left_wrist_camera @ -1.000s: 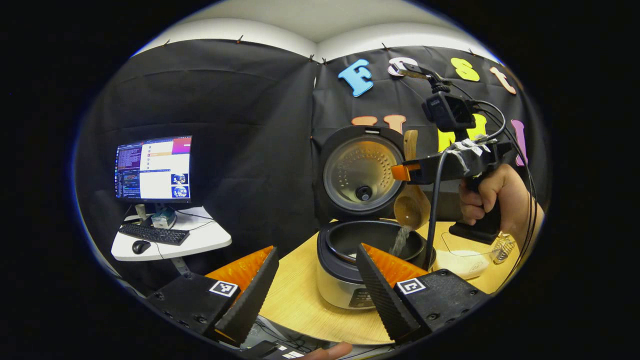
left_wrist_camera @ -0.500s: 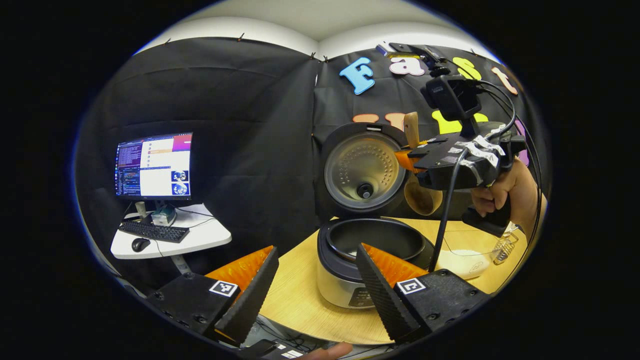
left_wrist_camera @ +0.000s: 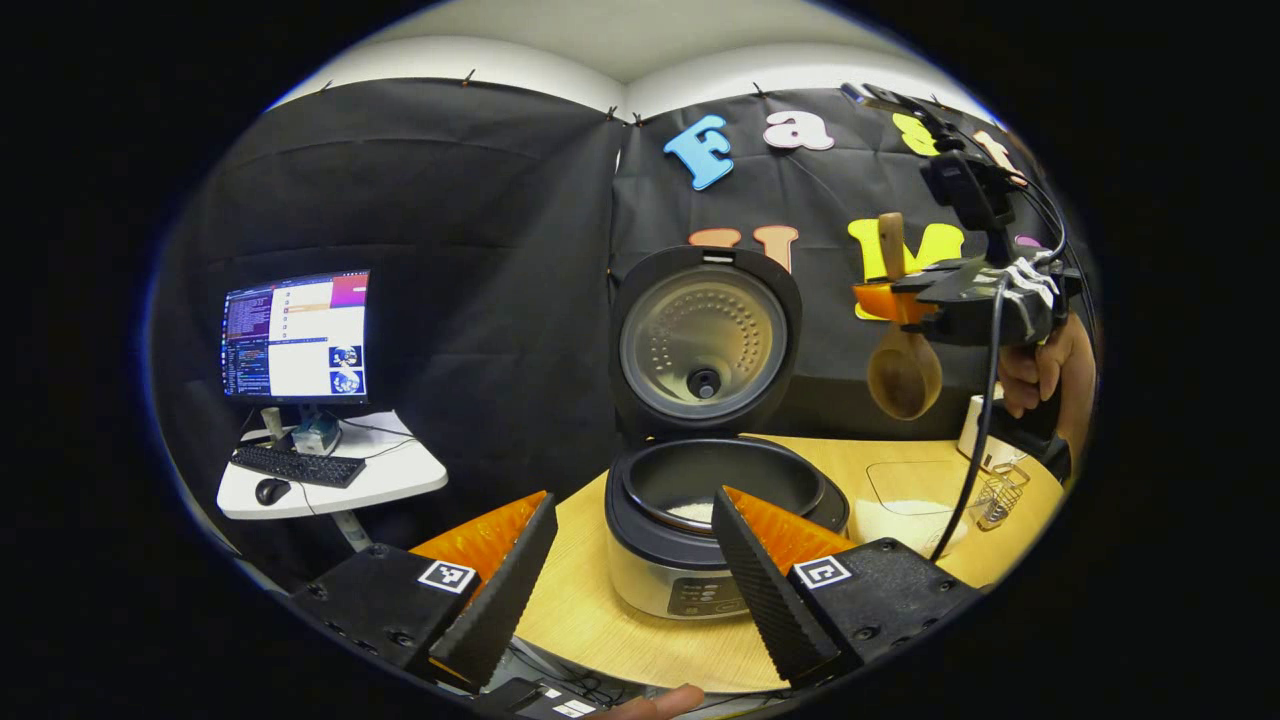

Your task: Close the left gripper, press the button to open the rice cooker; take a wooden spoon from the chopstick holder with the right hand, scoop a spoonful of rice and pour it into the rice cooker, then put the wooden spoon back into the chopstick holder.

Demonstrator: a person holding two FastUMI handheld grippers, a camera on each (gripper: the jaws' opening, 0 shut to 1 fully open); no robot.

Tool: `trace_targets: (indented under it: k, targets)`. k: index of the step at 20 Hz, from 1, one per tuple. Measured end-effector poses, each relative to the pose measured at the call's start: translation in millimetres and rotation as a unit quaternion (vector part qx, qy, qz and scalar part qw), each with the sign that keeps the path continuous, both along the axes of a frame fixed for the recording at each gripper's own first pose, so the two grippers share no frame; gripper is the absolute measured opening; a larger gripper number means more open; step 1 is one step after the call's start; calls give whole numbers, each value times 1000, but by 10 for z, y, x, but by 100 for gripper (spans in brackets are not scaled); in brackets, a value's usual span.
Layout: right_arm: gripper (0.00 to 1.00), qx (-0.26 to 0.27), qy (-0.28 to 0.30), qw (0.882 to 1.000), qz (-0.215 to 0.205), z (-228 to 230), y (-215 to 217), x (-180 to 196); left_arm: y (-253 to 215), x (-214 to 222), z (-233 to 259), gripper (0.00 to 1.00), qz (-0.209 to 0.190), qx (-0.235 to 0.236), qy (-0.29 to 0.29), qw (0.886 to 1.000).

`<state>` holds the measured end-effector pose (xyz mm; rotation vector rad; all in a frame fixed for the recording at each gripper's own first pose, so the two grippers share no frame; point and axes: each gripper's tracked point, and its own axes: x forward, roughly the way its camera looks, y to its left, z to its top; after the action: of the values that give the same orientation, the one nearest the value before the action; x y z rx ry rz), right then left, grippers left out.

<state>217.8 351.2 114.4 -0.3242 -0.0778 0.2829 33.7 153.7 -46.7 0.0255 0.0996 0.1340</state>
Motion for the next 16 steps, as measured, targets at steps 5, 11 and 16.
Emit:
trace_targets:
  k: [5, 11, 16]
  targets:
    - [3, 32, 12, 998, -59, -47, -895, 73, -278, -22, 46, 99, -19, 4, -6, 1000]
    - [4, 60, 25, 989, -131, -181, -1934, 159, -589, -27, 56, 99, -42, 22, -9, 999]
    - [4, 77, 42, 979, -186, -393, -2735, 240, -736, -35, 75, 99, -52, 42, -14, 998]
